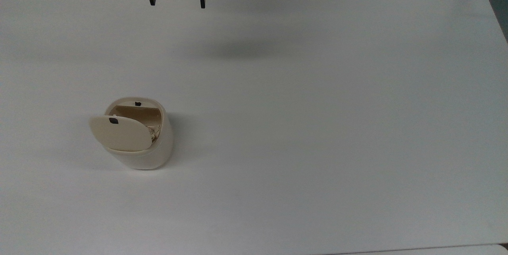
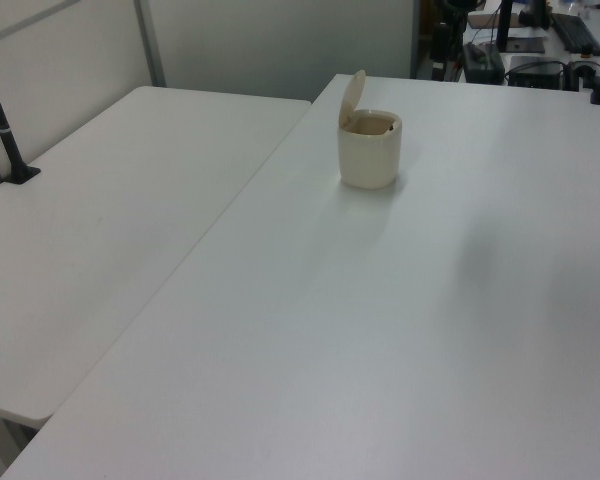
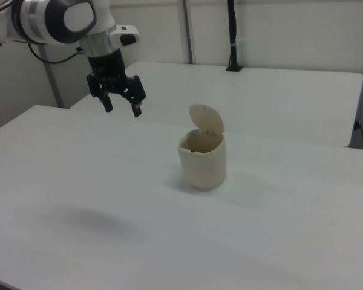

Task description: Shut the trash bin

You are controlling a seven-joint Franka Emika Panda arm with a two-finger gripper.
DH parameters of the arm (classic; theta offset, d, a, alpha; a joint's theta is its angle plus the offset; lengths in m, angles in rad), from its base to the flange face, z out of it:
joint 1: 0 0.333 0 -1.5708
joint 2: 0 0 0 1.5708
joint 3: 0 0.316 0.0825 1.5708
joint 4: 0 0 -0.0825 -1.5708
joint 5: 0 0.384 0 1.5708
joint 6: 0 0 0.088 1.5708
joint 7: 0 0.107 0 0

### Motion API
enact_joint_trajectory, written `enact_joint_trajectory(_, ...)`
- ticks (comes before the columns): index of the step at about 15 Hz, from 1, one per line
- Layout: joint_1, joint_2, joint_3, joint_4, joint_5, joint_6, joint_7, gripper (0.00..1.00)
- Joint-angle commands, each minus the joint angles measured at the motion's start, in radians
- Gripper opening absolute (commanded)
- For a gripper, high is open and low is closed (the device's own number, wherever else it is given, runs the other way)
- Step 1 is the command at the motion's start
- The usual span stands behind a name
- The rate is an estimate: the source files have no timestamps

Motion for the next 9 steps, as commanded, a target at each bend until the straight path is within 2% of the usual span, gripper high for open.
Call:
enact_joint_trajectory(1,0.023,-0.015,-0.023,-0.007,0.016,-0.02,-0.007,1.0)
enact_joint_trajectory(9,0.012,-0.012,-0.029,-0.007,0.028,-0.011,0.019,1.0)
